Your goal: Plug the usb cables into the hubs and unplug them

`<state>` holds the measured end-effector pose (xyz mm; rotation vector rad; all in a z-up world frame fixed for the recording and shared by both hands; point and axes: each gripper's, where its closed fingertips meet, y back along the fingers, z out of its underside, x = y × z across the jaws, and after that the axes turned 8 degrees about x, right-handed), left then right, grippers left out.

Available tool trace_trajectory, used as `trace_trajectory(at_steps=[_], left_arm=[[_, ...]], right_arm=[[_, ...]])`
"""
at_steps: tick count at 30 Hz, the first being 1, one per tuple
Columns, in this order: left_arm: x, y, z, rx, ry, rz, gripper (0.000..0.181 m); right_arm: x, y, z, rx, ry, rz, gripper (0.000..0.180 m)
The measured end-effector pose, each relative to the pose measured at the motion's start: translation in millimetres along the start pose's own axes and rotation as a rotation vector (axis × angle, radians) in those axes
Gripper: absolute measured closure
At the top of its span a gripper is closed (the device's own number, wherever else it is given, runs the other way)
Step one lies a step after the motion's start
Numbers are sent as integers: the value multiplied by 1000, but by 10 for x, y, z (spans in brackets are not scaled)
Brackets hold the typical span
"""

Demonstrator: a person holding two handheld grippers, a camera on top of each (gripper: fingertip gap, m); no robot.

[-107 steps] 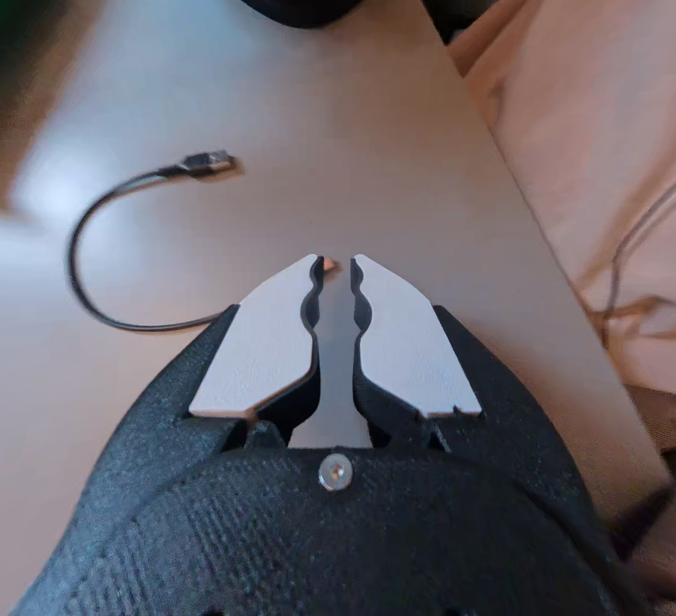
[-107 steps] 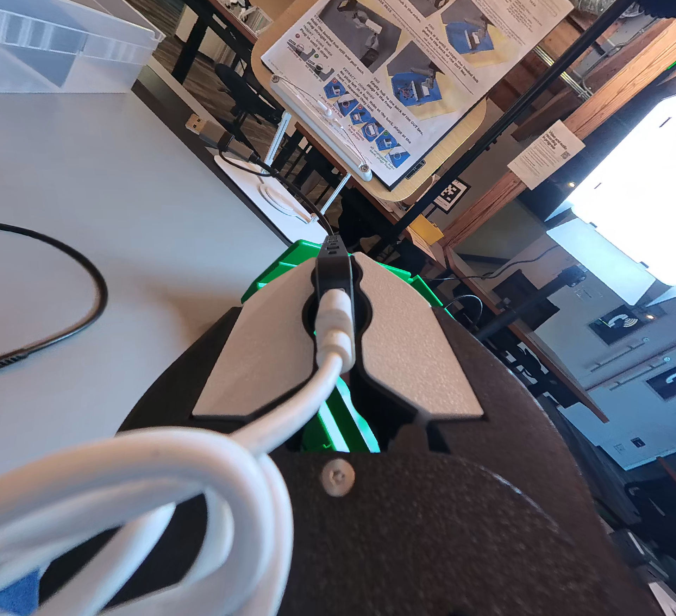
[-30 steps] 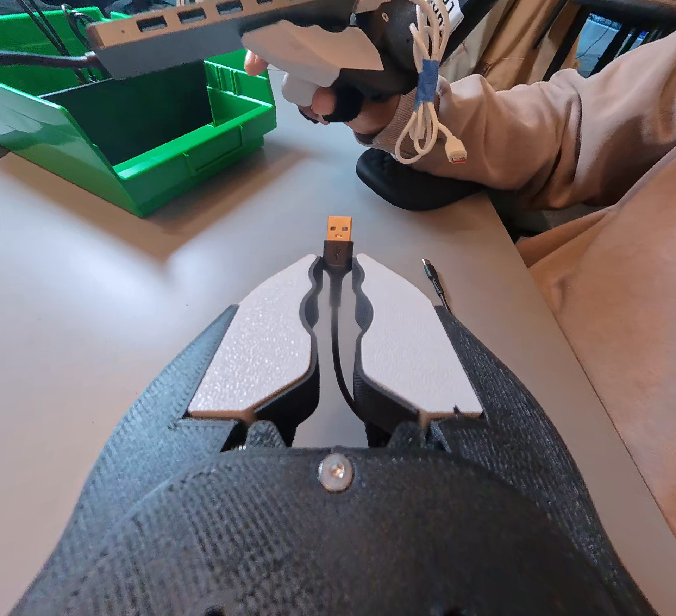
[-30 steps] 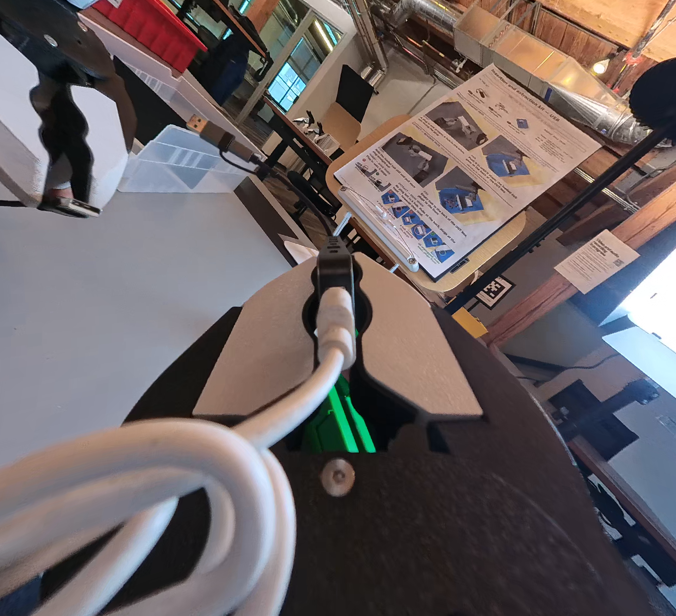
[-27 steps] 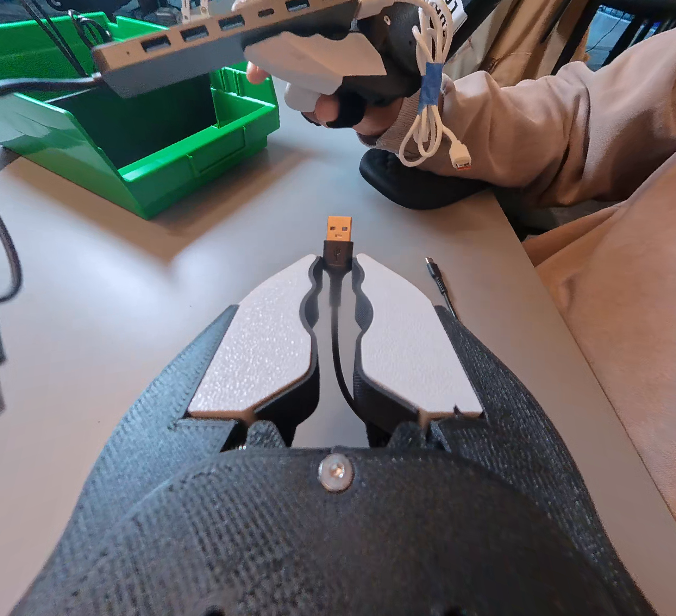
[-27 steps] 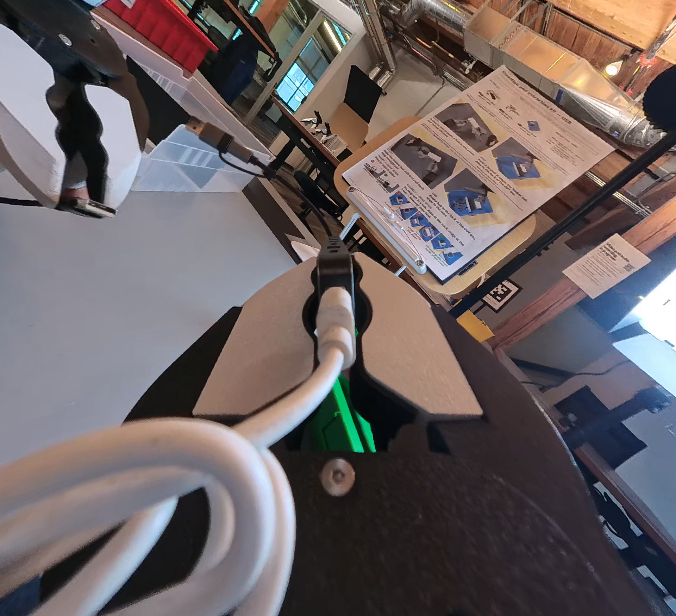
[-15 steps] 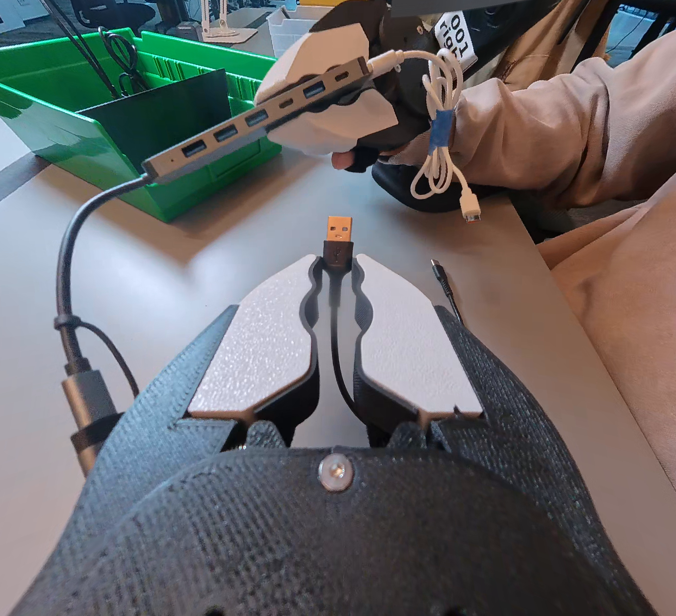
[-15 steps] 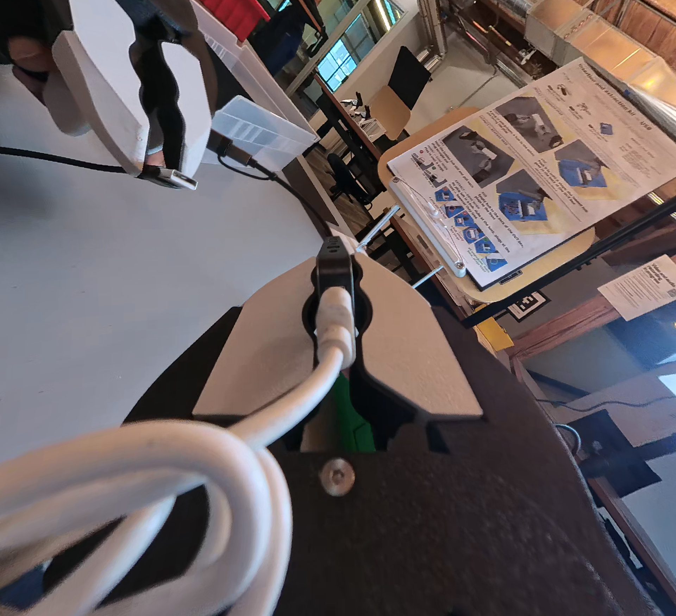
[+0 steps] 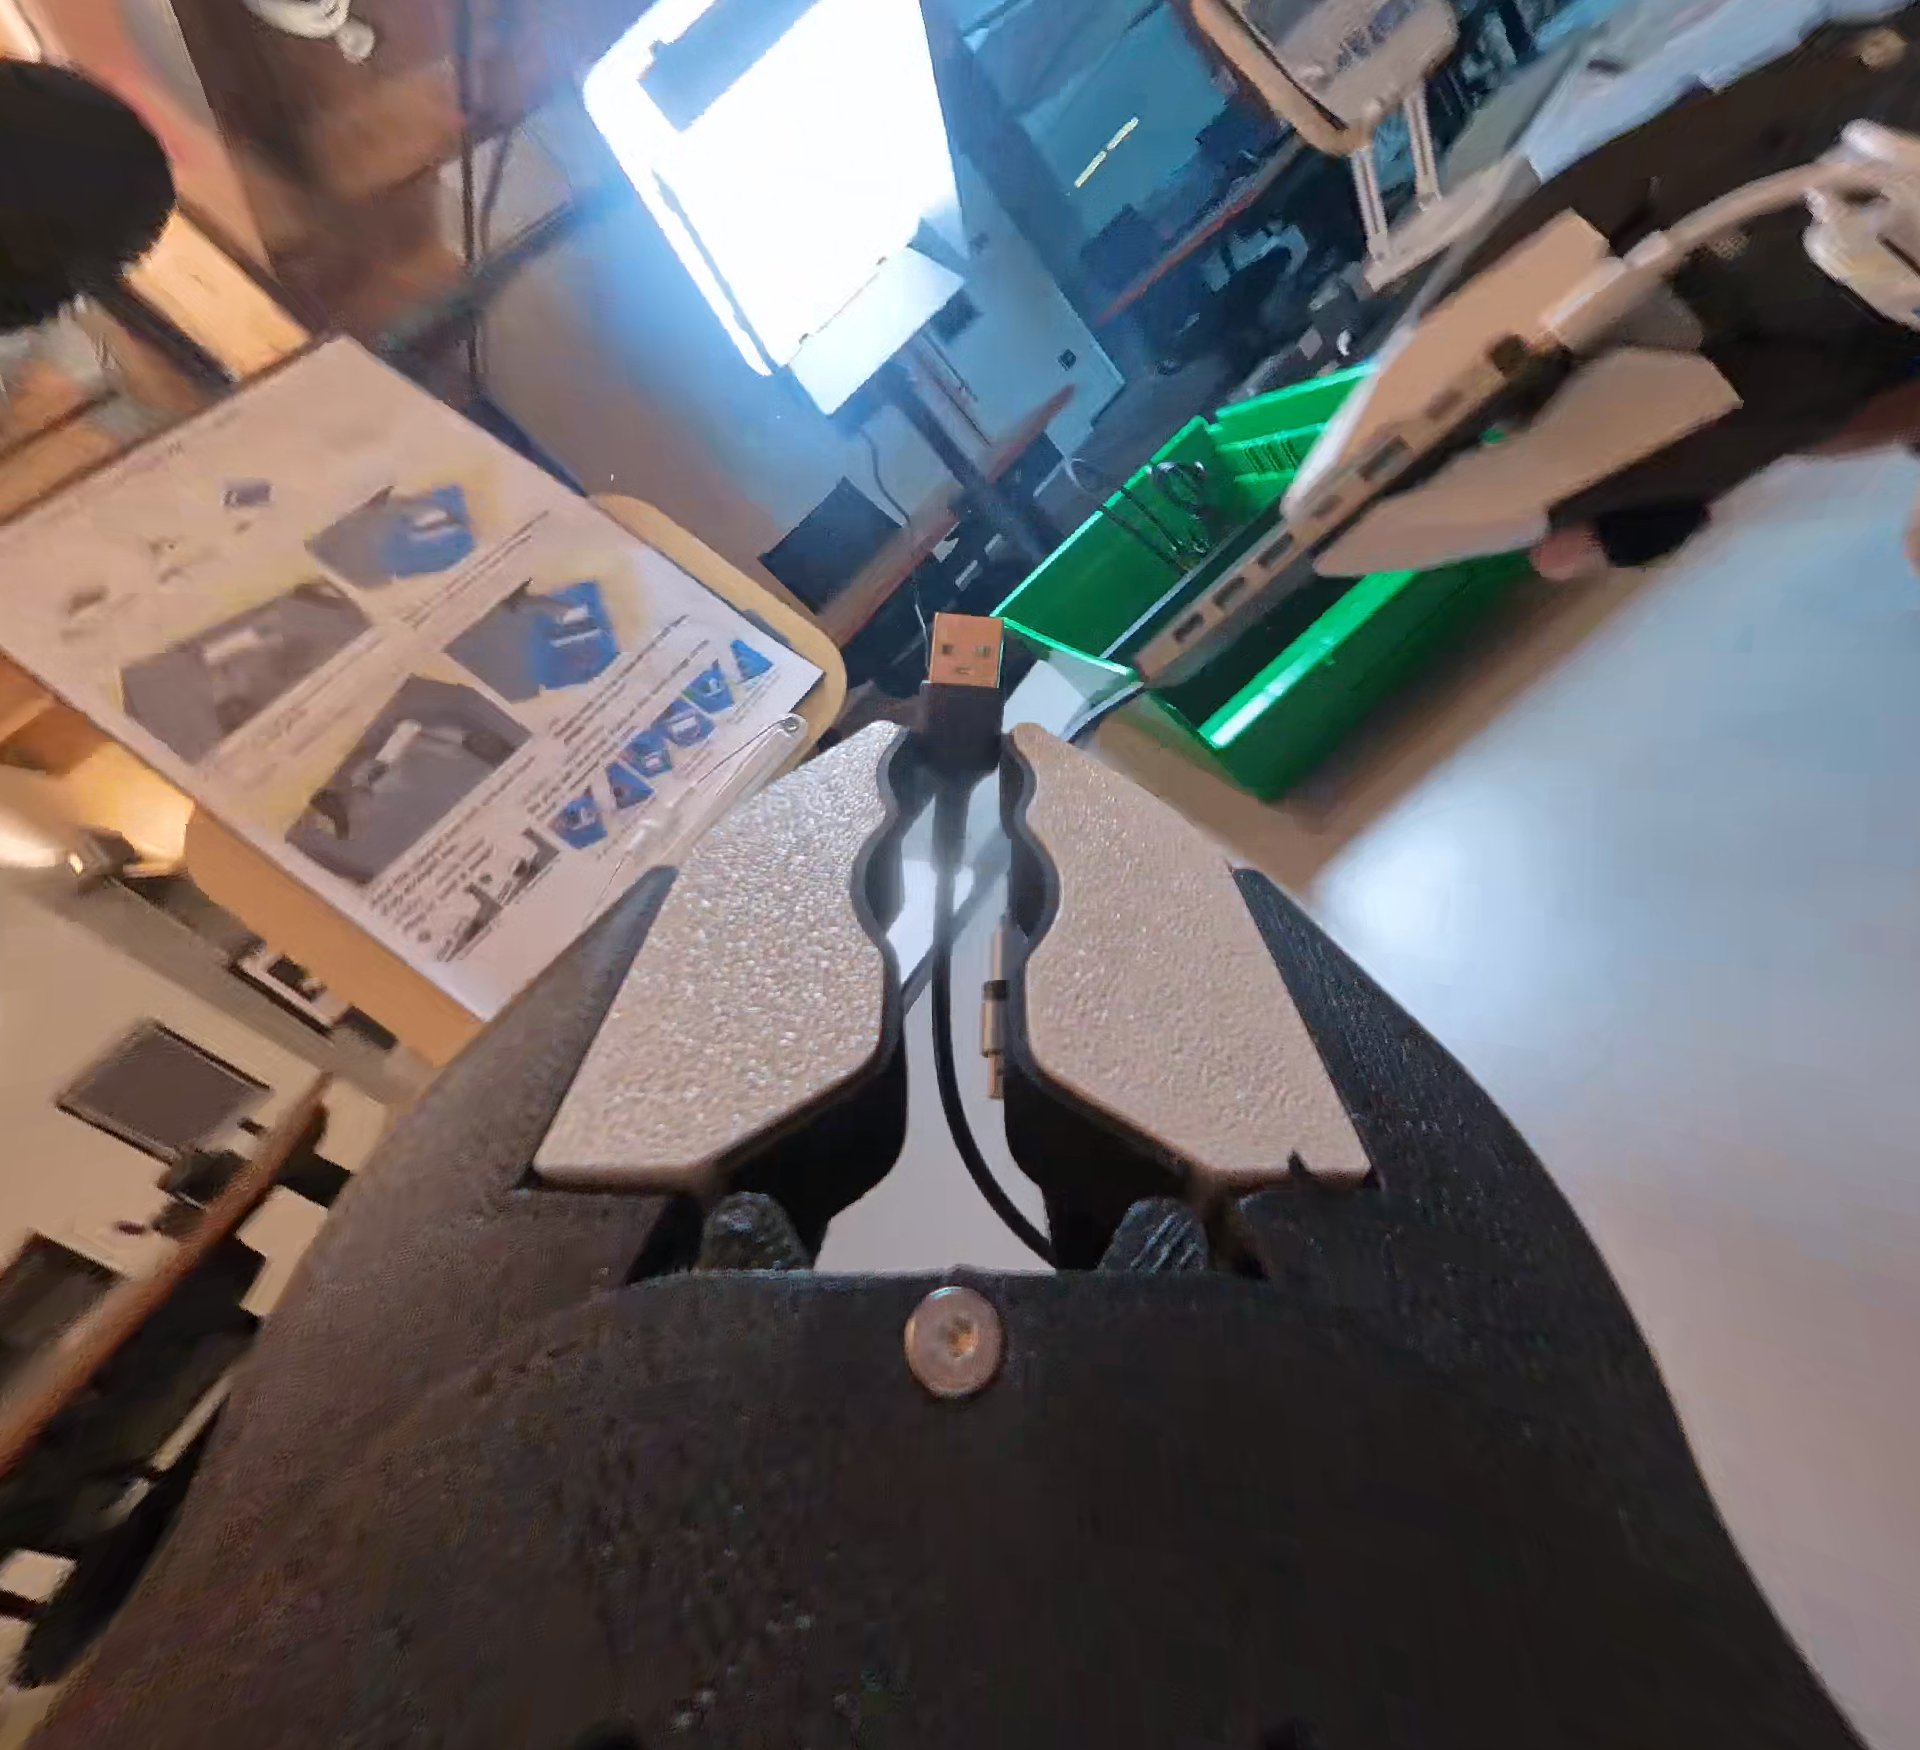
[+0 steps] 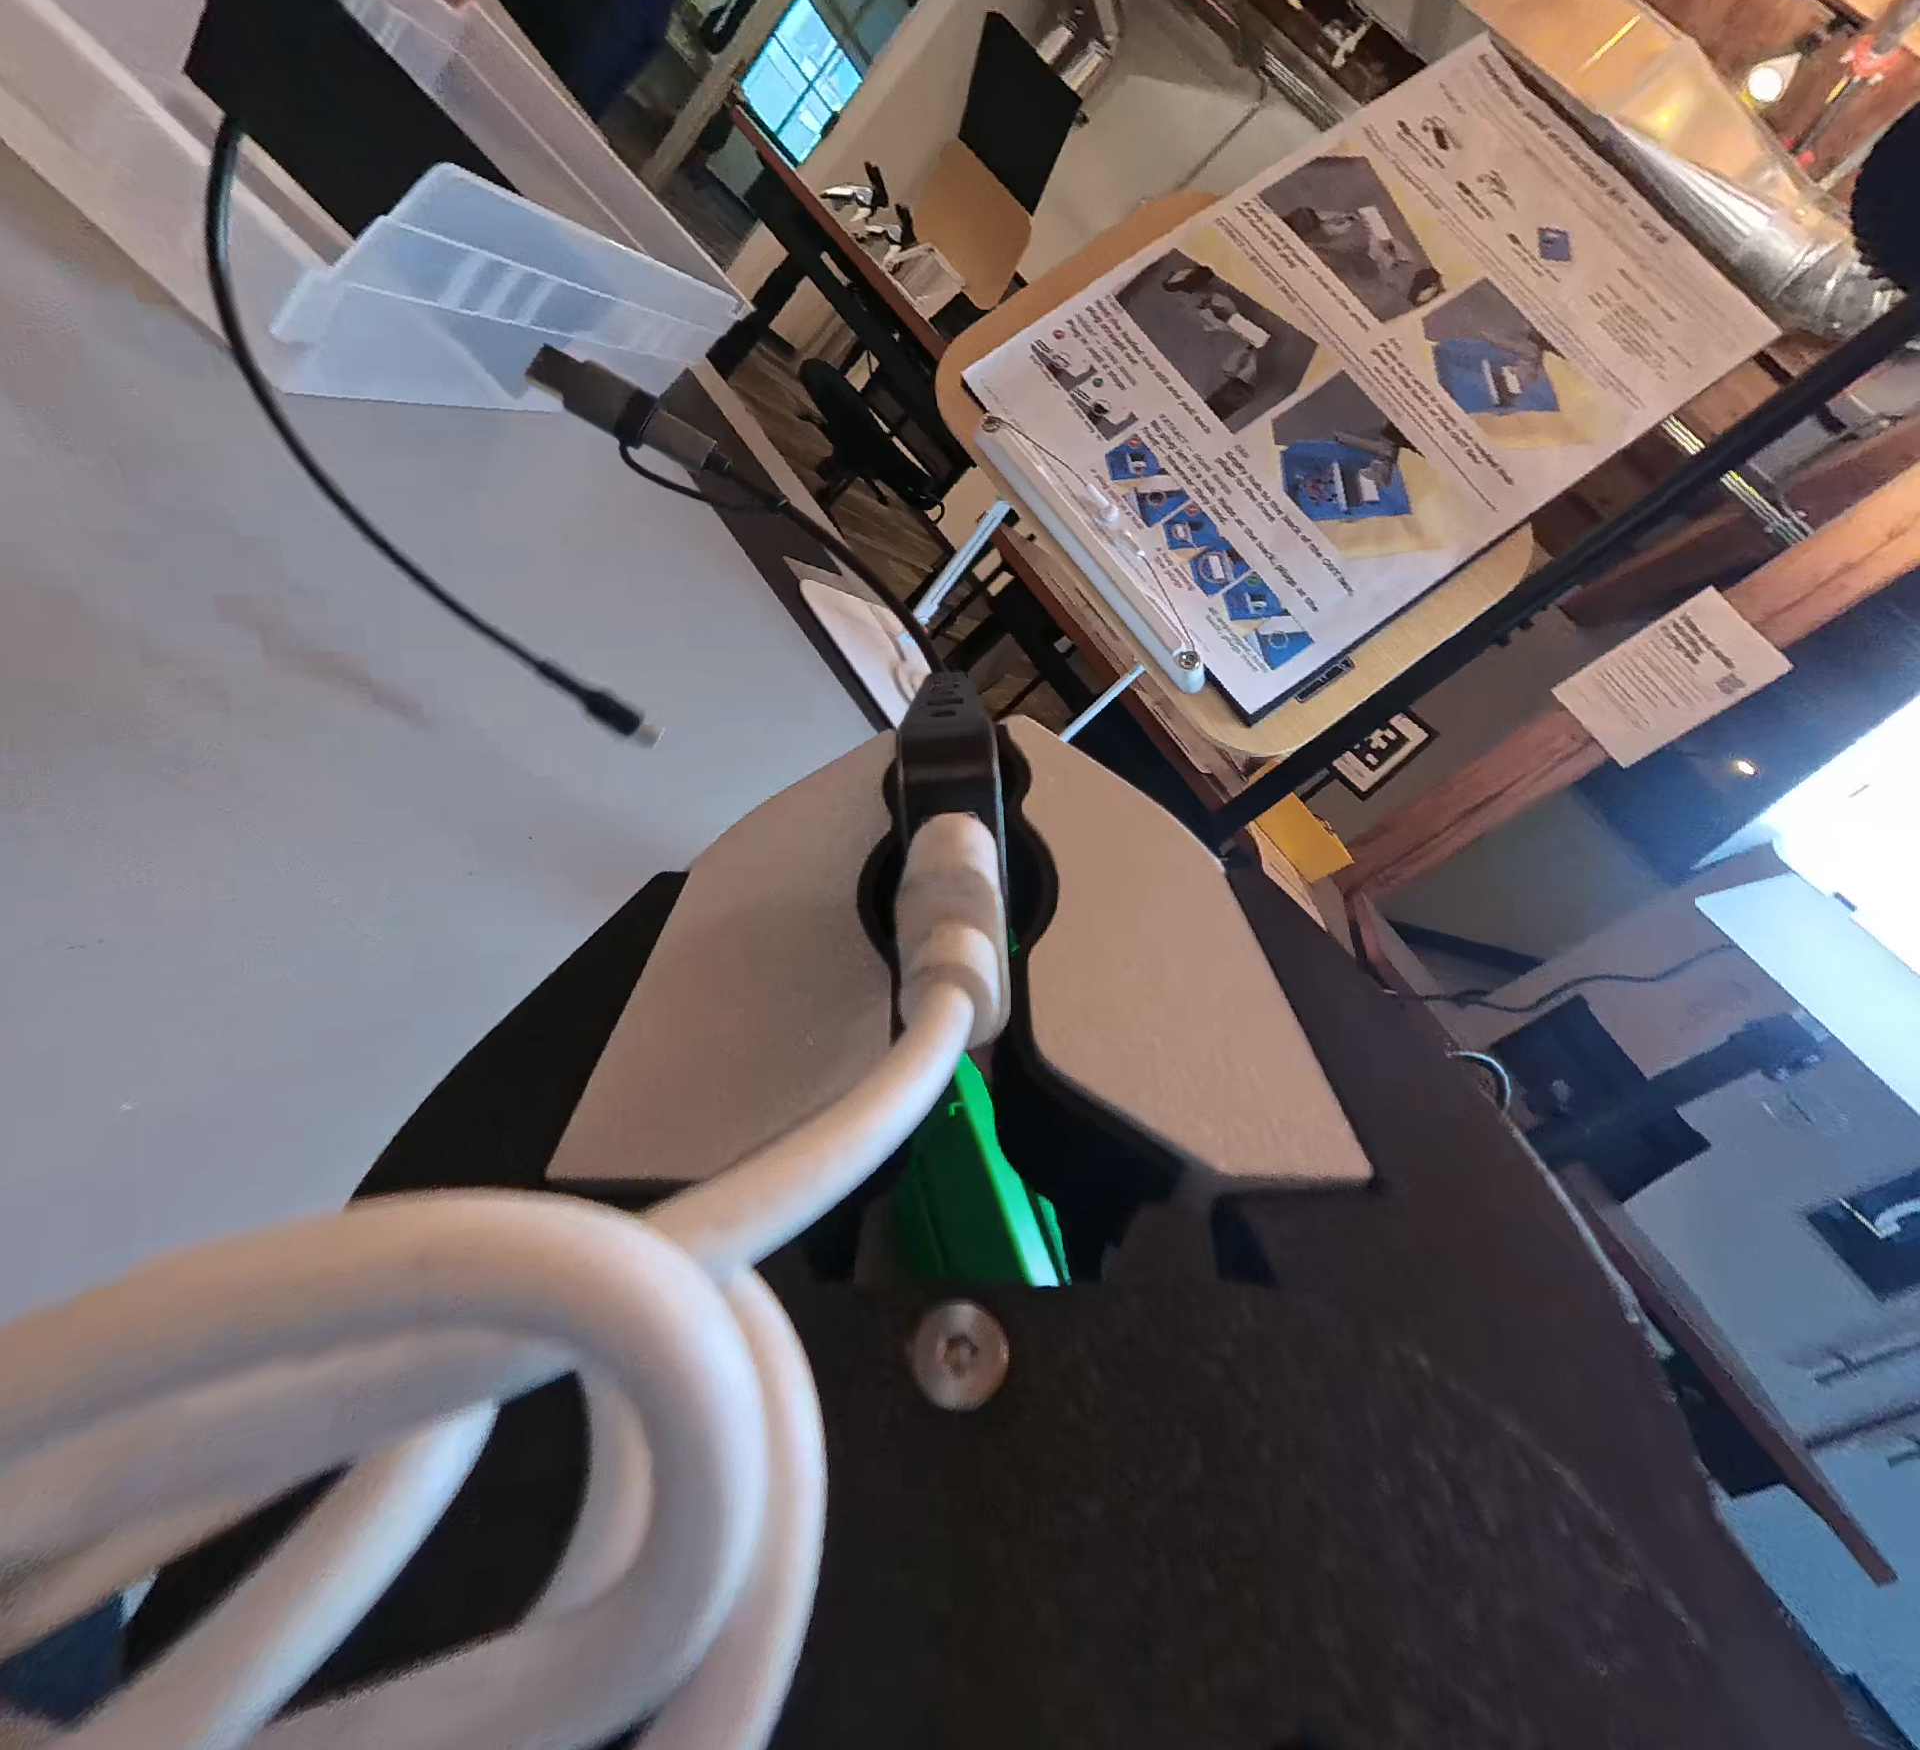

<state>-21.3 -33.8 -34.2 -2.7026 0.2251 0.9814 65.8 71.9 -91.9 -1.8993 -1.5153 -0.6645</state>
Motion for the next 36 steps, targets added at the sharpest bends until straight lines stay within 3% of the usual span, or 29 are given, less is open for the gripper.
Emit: trace_trajectory(at_steps=[3,7,11,16,22,36], left_arm=[[499,-16,152,-75,-34,182,165],[1326,99,435,-191,177,578,165],[1634,265,352,-200,430,819,159],[1562,249,710,-371,418,769,161],[1788,247,874,-577,578,811,157],[1863,212,957,-662,453,795,169]], right_arm=[[35,6,30,-10,-15,12,166],[48,13,38,-21,-6,18,166],[83,26,27,-18,-9,26,166],[99,29,41,-20,-17,28,166],[79,19,59,-30,-10,19,166],[43,16,37,-21,-2,-3,166]])
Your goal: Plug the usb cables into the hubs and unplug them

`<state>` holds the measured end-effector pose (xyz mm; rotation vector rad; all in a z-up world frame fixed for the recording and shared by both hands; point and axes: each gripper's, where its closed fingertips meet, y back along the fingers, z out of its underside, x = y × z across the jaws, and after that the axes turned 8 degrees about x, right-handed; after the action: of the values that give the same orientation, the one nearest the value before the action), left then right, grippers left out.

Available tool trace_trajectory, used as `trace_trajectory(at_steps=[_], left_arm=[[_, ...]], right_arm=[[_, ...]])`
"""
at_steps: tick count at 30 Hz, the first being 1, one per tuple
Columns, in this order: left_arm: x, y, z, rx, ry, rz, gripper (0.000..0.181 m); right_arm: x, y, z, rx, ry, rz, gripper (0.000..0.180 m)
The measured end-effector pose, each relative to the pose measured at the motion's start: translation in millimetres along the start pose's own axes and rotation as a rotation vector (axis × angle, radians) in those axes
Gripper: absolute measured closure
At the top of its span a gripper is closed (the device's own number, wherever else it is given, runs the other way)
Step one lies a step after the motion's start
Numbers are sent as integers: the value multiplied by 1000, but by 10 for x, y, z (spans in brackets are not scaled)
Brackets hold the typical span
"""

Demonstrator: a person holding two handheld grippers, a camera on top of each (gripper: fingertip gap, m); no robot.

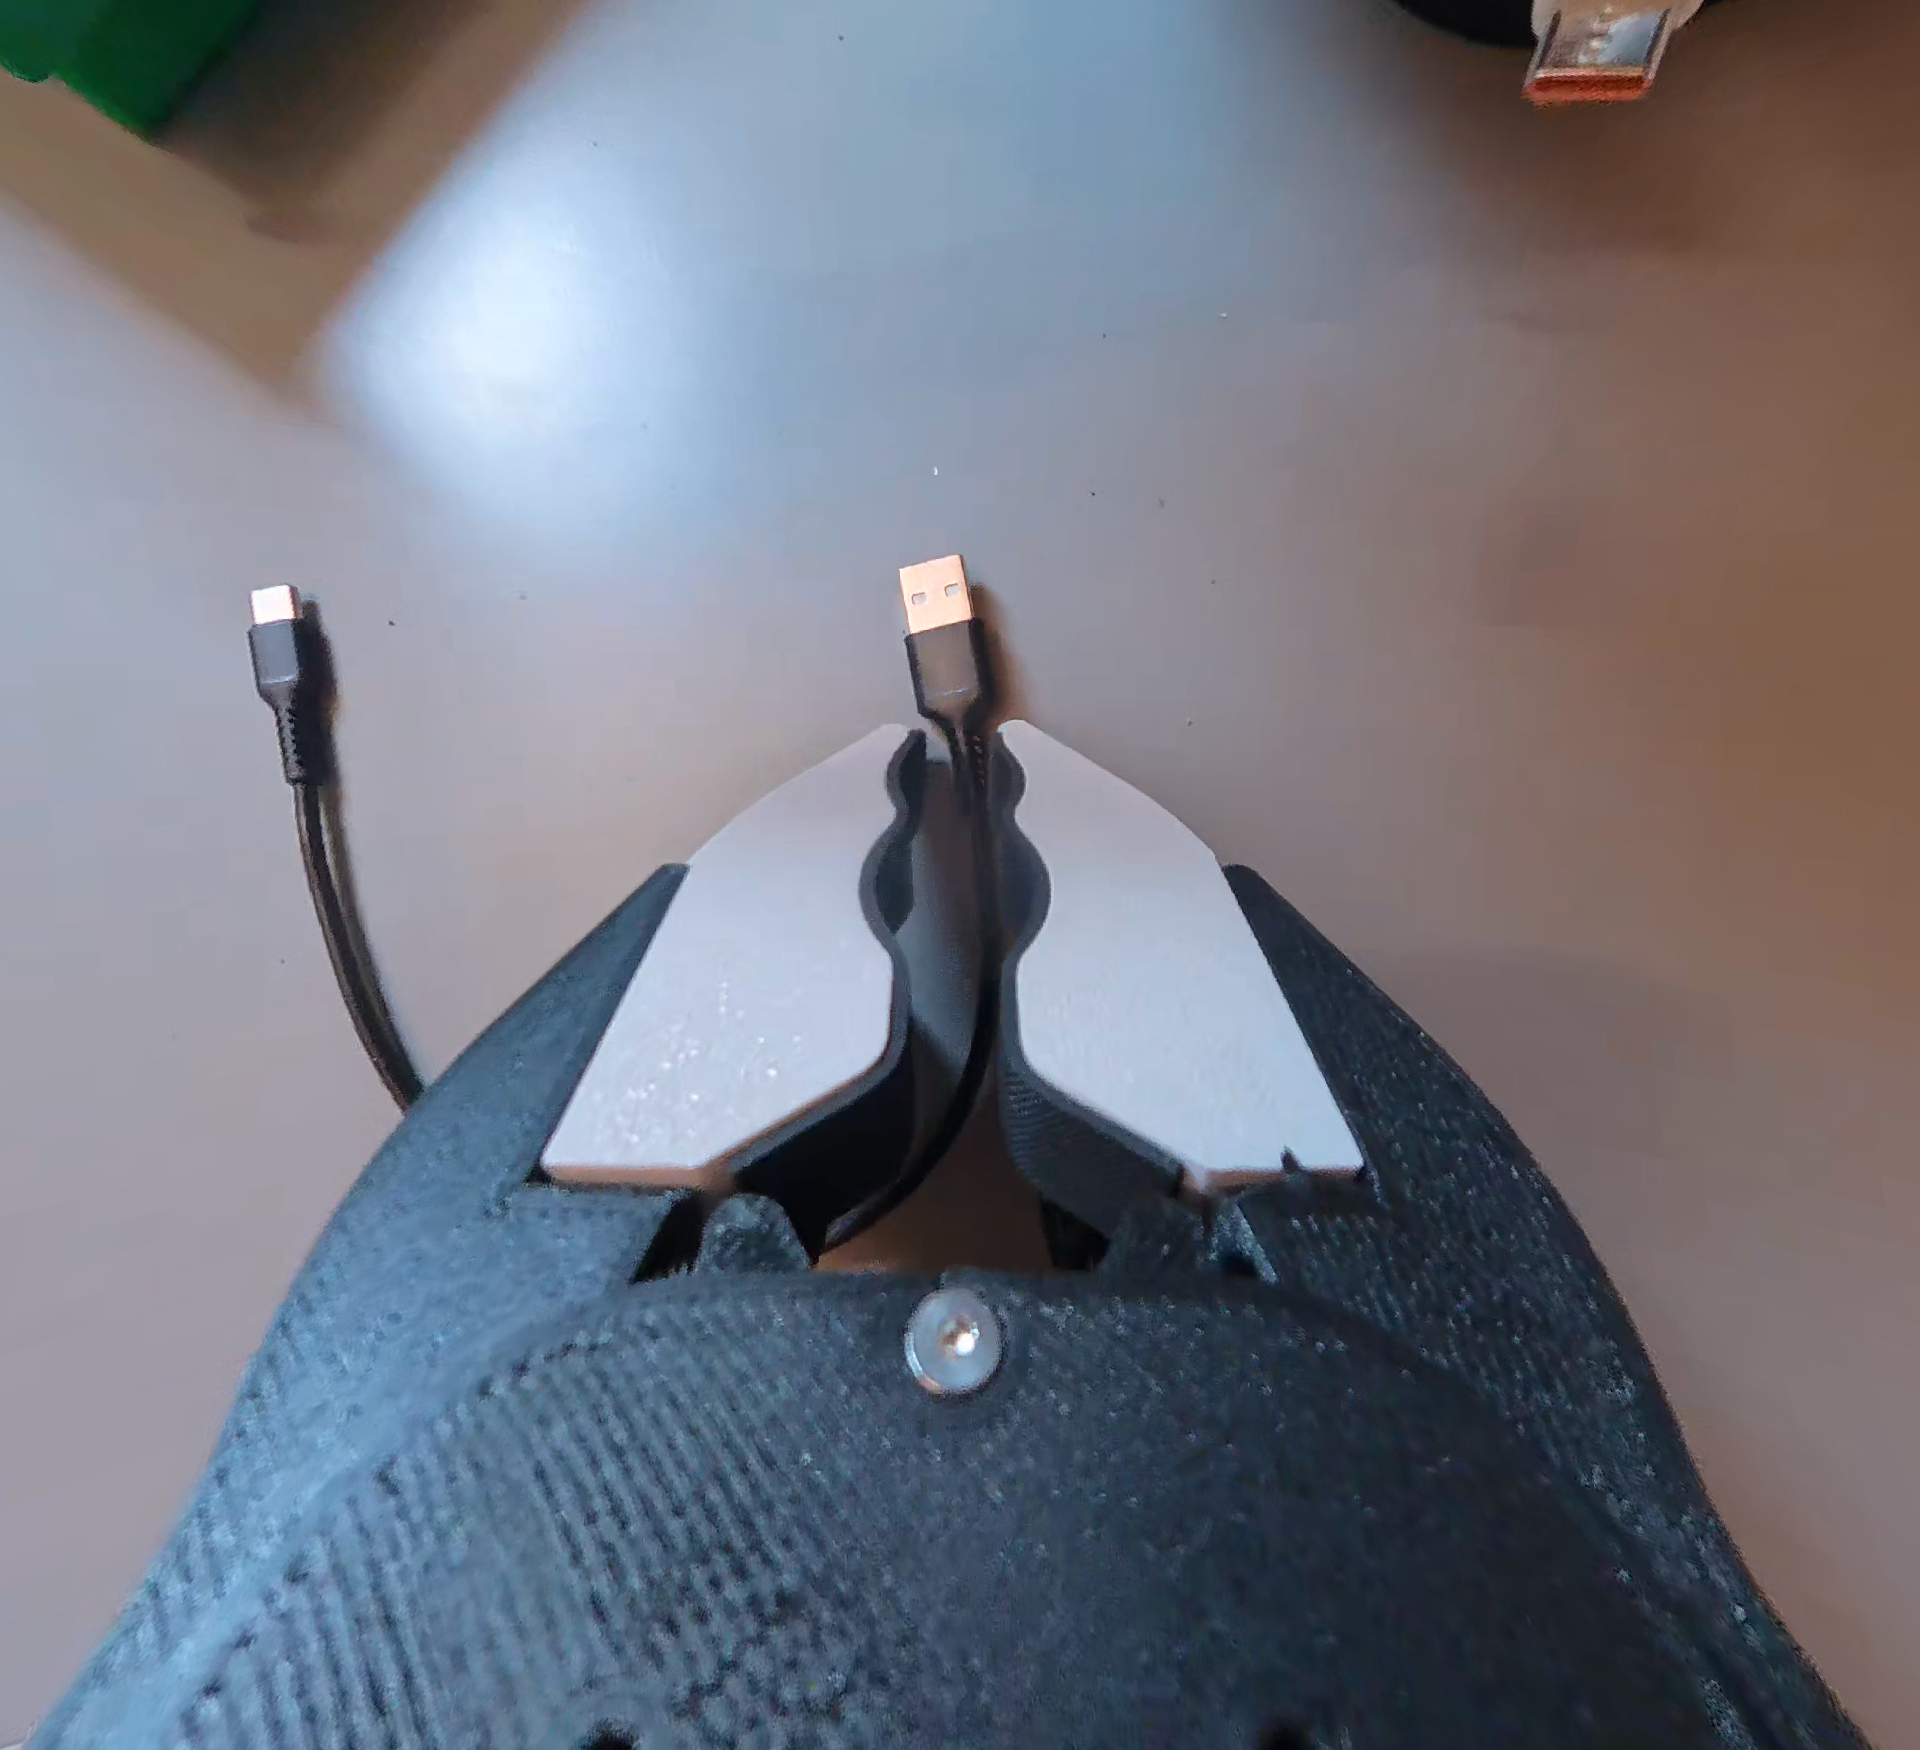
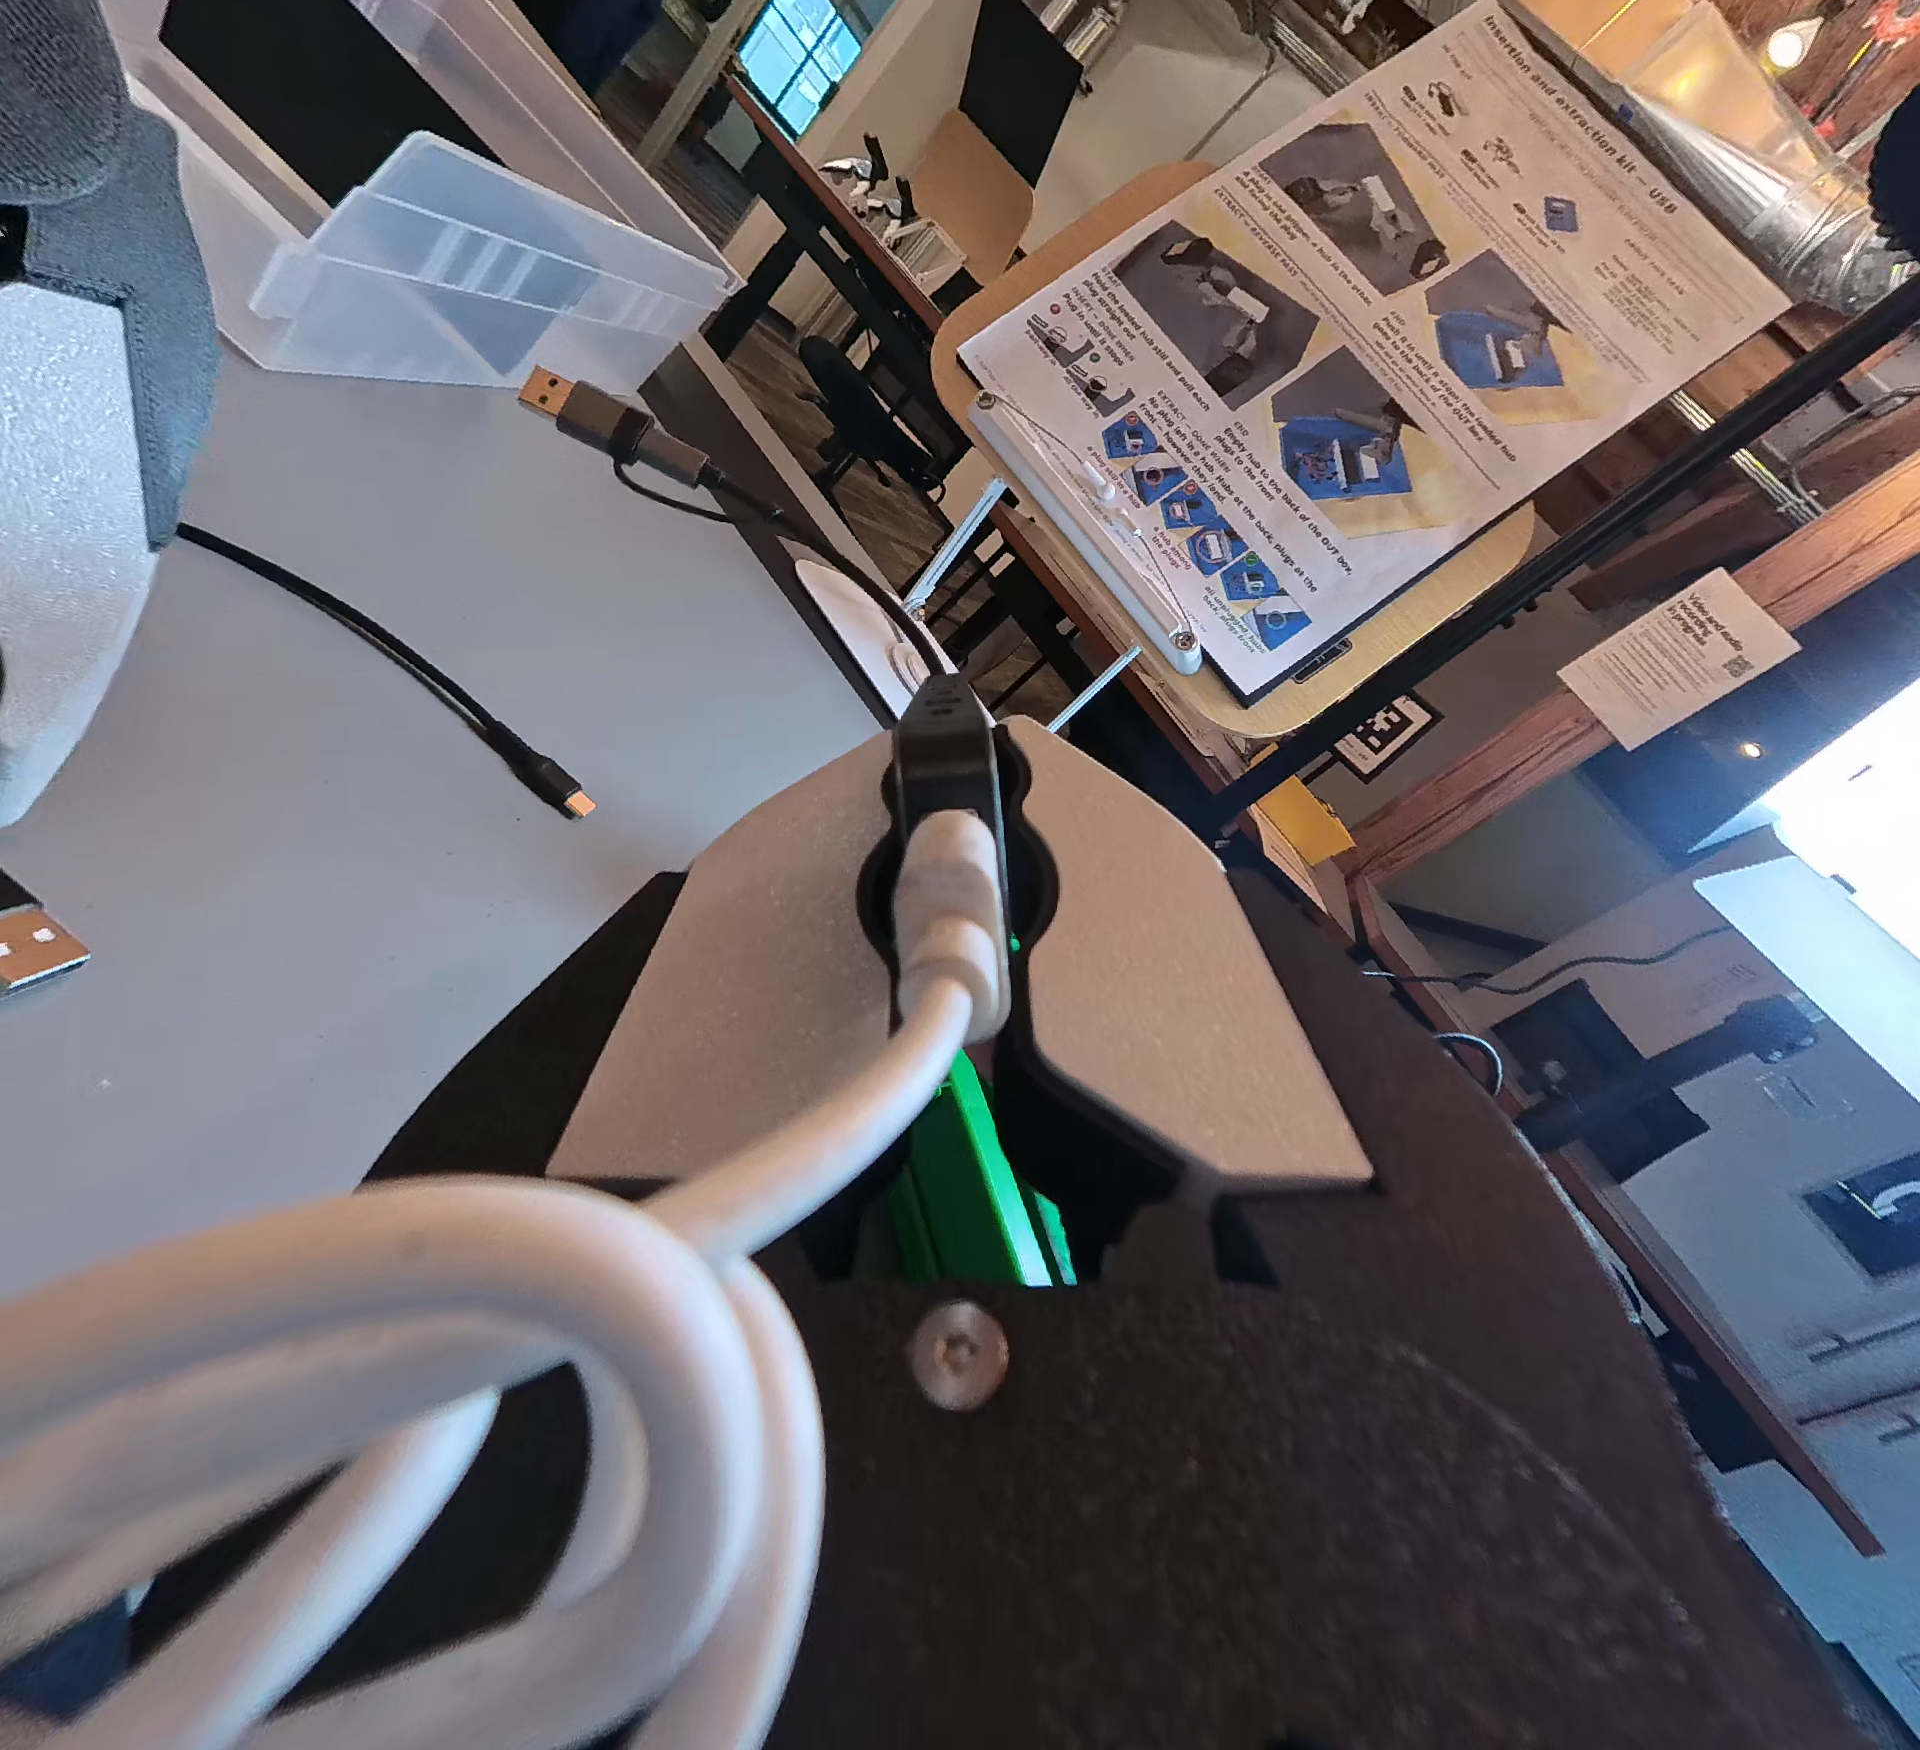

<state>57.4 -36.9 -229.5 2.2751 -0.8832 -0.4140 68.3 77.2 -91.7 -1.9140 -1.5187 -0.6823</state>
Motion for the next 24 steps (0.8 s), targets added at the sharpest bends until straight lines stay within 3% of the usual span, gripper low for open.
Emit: trace_trajectory(at_steps=[10,14,18,24], left_arm=[[-10,80,-112,64,-80,-11,174],[-179,398,-396,206,-48,-33,174],[-542,867,-683,278,-94,-176,174],[-759,1300,-1292,255,-228,-278,175]], right_arm=[[14,11,-27,6,11,2,166],[39,21,-55,16,13,9,166],[27,9,-30,7,14,6,166],[-27,-10,12,-7,19,-9,166]])
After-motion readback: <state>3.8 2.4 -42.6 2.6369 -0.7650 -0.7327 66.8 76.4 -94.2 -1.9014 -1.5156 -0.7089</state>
